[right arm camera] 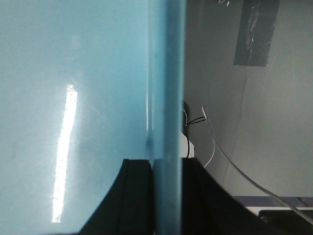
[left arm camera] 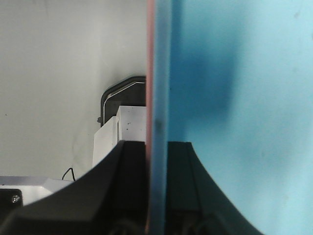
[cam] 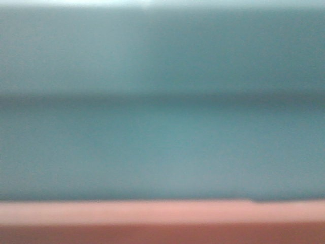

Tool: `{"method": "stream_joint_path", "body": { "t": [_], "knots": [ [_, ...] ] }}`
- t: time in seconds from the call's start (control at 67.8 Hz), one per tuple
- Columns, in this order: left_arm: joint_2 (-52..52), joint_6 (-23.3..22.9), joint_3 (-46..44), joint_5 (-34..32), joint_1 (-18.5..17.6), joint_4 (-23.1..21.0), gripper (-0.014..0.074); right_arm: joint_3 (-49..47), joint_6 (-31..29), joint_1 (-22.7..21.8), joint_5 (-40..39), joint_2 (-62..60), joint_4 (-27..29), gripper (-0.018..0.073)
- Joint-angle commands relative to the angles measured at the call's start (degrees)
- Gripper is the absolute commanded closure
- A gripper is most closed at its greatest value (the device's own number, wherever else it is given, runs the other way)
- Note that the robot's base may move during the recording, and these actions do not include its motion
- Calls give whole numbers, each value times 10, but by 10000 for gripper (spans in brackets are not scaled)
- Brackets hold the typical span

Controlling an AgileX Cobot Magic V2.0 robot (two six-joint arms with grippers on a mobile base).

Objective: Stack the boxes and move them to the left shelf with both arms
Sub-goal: 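Keep holding the stacked bins level with both grippers during transport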

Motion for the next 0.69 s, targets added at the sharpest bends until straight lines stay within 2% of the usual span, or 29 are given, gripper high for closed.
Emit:
{"method": "stream_joint_path", "body": {
  "t": [0.0, 0.236, 0.502, 0.679],
  "knots": [
    [-19, -4, -24, 39, -9, -40, 608, -19, -3, 6, 23, -17, 12, 503],
    [-19, -4, -24, 36, -9, -40, 608, -19, -3, 6, 16, -17, 12, 503],
    [-19, -4, -24, 22, -9, 34, 608, -19, -3, 6, 22, -17, 11, 503],
    [-19, -4, -24, 13, -9, 45, 608, -19, -3, 5, 32, -17, 6, 503]
  ]
}}
